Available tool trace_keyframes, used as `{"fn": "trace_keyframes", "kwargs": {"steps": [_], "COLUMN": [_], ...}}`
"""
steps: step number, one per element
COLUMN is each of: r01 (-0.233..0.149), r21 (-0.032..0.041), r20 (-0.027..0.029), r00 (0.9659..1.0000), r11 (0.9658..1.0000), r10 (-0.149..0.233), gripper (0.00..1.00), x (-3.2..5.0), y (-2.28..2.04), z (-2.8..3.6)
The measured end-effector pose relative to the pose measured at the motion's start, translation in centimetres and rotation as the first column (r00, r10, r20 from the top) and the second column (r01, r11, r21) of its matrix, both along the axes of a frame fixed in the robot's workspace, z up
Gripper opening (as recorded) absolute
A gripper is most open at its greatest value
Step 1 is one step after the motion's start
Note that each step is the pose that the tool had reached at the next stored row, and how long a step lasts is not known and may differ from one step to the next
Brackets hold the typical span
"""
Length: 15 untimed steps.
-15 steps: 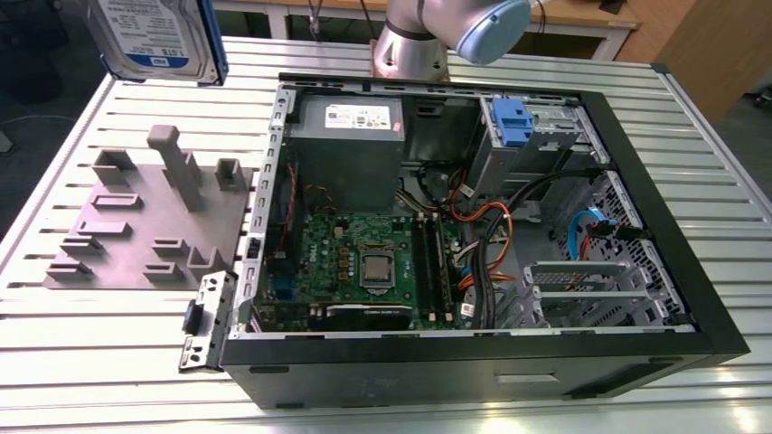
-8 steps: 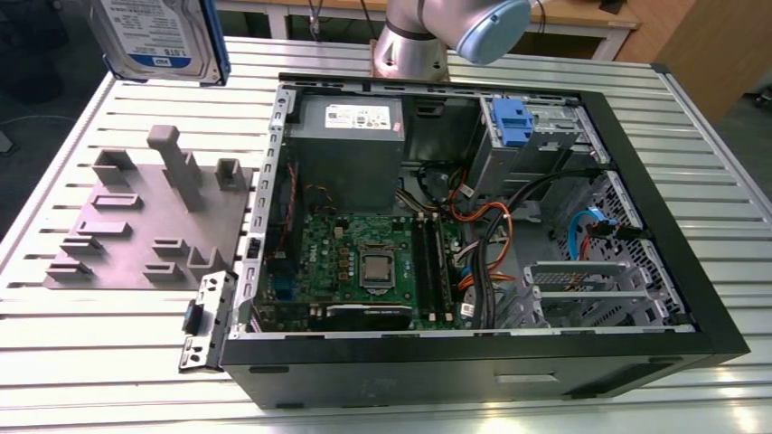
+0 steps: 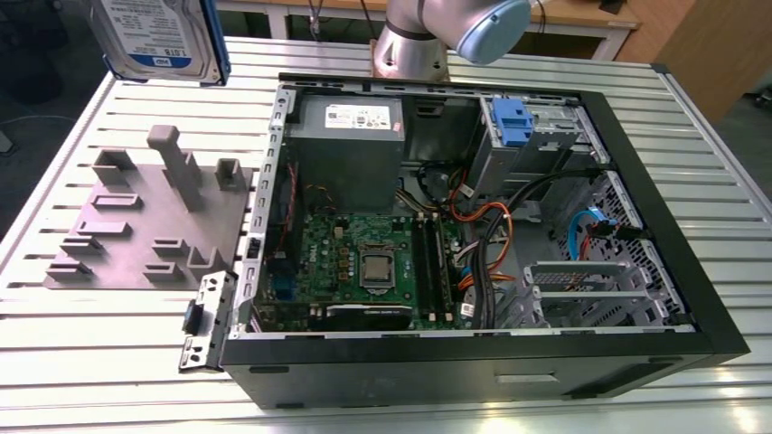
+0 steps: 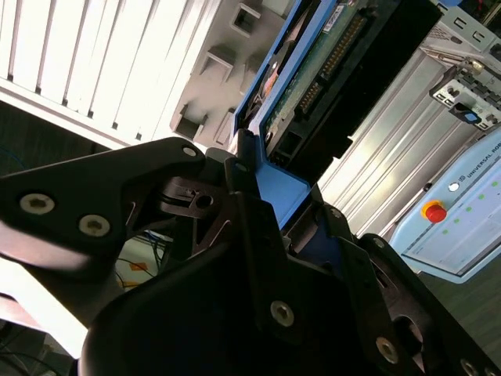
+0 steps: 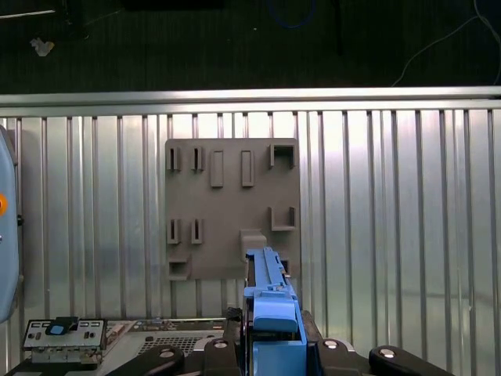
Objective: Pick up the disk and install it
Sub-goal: 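Pick up the disk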
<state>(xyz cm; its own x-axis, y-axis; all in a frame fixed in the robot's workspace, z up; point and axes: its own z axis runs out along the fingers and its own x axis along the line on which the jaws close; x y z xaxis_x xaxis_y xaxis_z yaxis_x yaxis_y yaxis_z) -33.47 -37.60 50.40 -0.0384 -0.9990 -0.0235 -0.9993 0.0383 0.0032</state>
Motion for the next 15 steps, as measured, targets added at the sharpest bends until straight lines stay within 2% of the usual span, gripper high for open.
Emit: {"fn": "trace_keyframes", "kwargs": {"steps": [5, 11, 15], "r01": [0.000, 0.000, 0.000], "r21": [0.0000, 0.0000, 0.0000], "r20": [-0.0001, 0.0000, 0.0001], "r00": [1.0000, 1.0000, 1.0000], "r11": [1.0000, 1.0000, 1.0000], "r10": [0.000, 0.000, 0.000], "gripper": [0.37, 0.37, 0.37], "x": [0.03, 0.02, 0.14], "y": [-0.12, -0.96, -1.15], "z": [0.00, 0.00, 0.00]}}
